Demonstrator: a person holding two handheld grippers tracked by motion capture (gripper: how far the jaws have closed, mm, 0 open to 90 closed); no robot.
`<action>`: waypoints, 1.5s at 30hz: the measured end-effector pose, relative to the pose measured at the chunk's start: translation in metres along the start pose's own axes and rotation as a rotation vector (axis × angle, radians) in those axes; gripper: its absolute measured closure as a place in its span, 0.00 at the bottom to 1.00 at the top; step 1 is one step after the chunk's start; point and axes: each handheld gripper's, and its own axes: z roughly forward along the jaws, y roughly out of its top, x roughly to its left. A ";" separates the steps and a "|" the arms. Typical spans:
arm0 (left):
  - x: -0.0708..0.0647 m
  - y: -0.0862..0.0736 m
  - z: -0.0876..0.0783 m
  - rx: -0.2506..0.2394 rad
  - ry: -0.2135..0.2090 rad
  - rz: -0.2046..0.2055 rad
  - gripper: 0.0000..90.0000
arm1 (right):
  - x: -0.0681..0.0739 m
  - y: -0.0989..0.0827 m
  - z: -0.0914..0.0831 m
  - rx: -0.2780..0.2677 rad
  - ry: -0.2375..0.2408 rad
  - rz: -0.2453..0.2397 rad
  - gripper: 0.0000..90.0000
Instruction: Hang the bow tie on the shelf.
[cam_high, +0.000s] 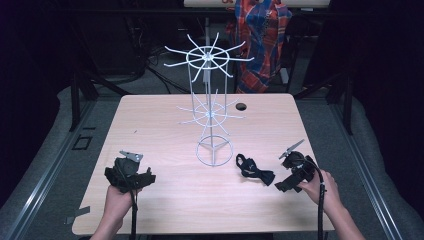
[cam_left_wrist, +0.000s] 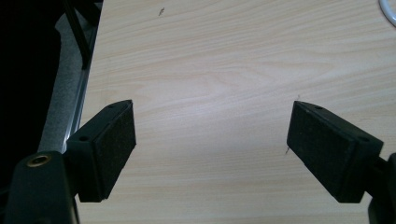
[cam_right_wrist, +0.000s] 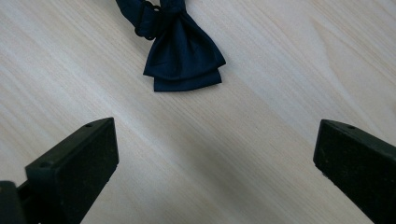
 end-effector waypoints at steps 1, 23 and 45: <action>0.000 0.000 0.000 0.000 0.000 0.000 0.17 | 0.000 0.000 0.000 0.000 0.000 0.000 0.00; -0.001 0.000 0.001 0.000 -0.001 0.005 0.17 | -0.003 0.005 0.003 0.000 -0.008 -0.045 0.00; -0.002 0.000 0.001 0.003 -0.001 0.009 0.17 | 0.014 0.033 0.011 -0.061 0.001 -0.092 0.00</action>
